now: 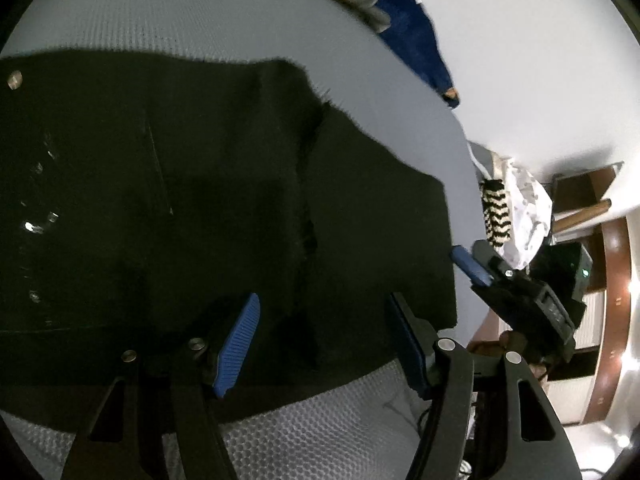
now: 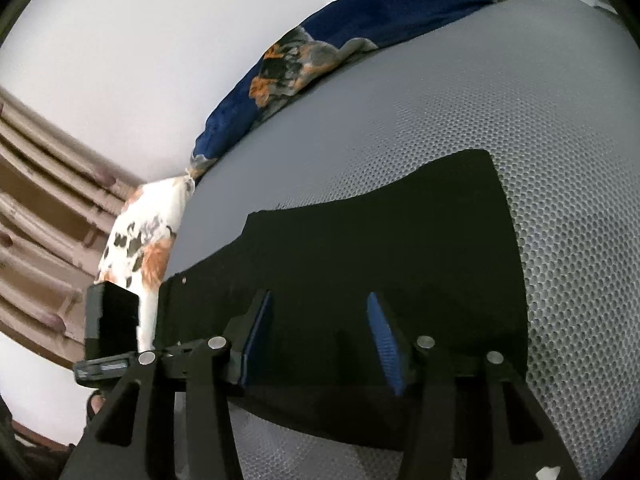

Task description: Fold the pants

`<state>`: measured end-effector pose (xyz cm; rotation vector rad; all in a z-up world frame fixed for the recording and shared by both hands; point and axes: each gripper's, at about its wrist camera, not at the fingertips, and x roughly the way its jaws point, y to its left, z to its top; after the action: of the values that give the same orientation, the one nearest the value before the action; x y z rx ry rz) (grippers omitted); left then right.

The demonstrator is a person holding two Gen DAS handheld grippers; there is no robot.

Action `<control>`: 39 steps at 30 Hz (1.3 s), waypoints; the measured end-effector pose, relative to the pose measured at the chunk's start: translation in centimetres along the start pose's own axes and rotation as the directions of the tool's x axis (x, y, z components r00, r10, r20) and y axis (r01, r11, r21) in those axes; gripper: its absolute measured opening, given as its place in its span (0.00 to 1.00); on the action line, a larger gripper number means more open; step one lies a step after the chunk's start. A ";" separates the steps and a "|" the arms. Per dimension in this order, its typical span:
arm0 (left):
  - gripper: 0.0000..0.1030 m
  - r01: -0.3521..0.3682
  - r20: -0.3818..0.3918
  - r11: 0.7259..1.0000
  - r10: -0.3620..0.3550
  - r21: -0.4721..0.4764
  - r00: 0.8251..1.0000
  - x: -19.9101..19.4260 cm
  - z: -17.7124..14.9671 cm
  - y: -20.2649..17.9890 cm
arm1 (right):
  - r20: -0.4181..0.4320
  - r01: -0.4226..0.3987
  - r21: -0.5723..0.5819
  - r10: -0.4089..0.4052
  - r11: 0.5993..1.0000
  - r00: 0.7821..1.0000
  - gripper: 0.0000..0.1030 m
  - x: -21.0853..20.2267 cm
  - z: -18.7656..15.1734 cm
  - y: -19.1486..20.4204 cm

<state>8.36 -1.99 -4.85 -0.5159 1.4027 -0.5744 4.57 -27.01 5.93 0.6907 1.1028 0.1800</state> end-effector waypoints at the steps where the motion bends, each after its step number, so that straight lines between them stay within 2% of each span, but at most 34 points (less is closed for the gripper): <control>1: 0.62 -0.003 -0.004 1.000 0.003 -0.011 1.000 0.3 0.0 0.2 | -0.001 -0.002 -0.005 0.002 1.000 1.000 0.46 -0.1 0.1 -0.1; 4: 0.62 0.019 -0.030 0.999 -0.020 -0.041 0.999 1.6 0.2 0.5 | -0.001 -0.005 -0.009 0.005 1.000 1.000 0.46 0.0 0.0 -0.1; 7: 0.61 0.046 -0.038 0.998 -0.047 -0.031 0.998 2.3 0.2 -0.1 | 0.000 -0.013 -0.003 0.013 1.000 1.000 0.46 -0.1 -0.1 -0.3; 9: 0.56 0.070 -0.069 0.997 -0.073 -0.039 0.995 3.2 0.0 -0.4 | 0.003 -0.019 0.005 0.019 1.000 1.000 0.46 -0.3 -0.1 -0.6; 12: 0.36 0.083 -0.121 0.996 -0.087 -0.043 0.989 4.5 -0.4 -0.9 | 0.005 -0.019 0.014 0.019 1.000 1.000 0.46 -0.4 -0.1 -0.8; 14: 0.24 0.067 -0.119 0.997 -0.072 -0.049 0.990 4.7 -0.5 -0.9 | 0.004 -0.019 0.015 0.019 1.000 1.000 0.46 -0.4 -0.1 -1.0; 15: 0.12 0.057 -0.120 0.997 -0.062 -0.048 0.991 4.6 -0.5 -0.8 | 0.003 -0.016 0.015 0.016 1.000 1.000 0.46 -0.4 -0.2 -1.0; 16: 0.07 0.052 -0.116 0.997 -0.058 -0.054 0.991 4.5 -0.4 -0.8 | 0.002 -0.014 0.016 0.014 1.000 1.000 0.46 -0.3 -0.2 -1.1; 18: 0.06 0.077 -0.091 0.995 -0.082 -0.057 0.992 3.7 -0.4 -0.8 | 0.001 -0.008 0.016 0.008 1.000 1.000 0.46 -0.2 -0.3 -1.1; 20: 0.05 0.068 -0.046 0.997 -0.069 -0.027 0.997 2.5 -0.6 -1.2 | 0.002 0.002 0.017 -0.002 1.000 1.000 0.46 -0.1 -0.3 -1.2; 22: 0.05 0.065 -0.033 0.998 -0.066 -0.016 0.997 2.0 -1.0 -0.9 | -0.002 0.010 0.024 -0.010 1.000 1.000 0.46 0.1 -0.3 -1.4; 24: 0.04 0.031 -0.038 0.999 -0.032 -0.009 0.999 2.1 -1.4 -0.2 | -0.009 0.017 0.032 -0.016 0.999 1.000 0.47 0.3 -0.4 -1.7; 26: 0.02 -0.040 -0.044 0.999 0.040 -0.007 0.998 2.4 -1.9 1.1 | -0.022 0.034 0.036 -0.033 0.999 0.999 0.47 0.7 -0.5 -1.9; 28: 0.01 -0.019 -0.034 1.000 0.018 -0.015 0.999 2.2 -2.1 1.7 | -0.038 0.064 0.037 -0.063 0.997 0.997 0.47 1.3 -0.7 -2.2; 30: 0.02 -0.040 -0.033 0.999 0.040 0.004 0.999 2.0 -2.2 1.4 | -0.057 0.092 0.043 -0.089 0.995 0.994 0.47 1.8 -0.8 -2.5; 34: 0.05 -0.094 0.053 0.986 0.088 0.137 0.995 0.5 -2.3 -0.7 | -0.050 0.113 0.012 -0.112 0.994 0.992 0.47 1.8 -0.6 -2.2; 37: 0.09 -0.131 0.138 0.966 0.101 0.225 0.985 -0.4 -1.8 -2.8 | 0.009 0.207 -0.063 -0.207 0.976 0.978 0.47 1.4 -0.1 -1.1; 39: 0.19 -0.139 0.177 0.953 0.093 0.270 0.980 -0.2 -0.9 -4.3 | 0.049 0.278 -0.102 -0.274 0.955 0.961 0.46 1.3 0.5 -0.8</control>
<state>7.19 -5.10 -2.02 -0.2429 1.1640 -0.6103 5.37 -27.28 4.60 0.4351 1.1355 -0.0114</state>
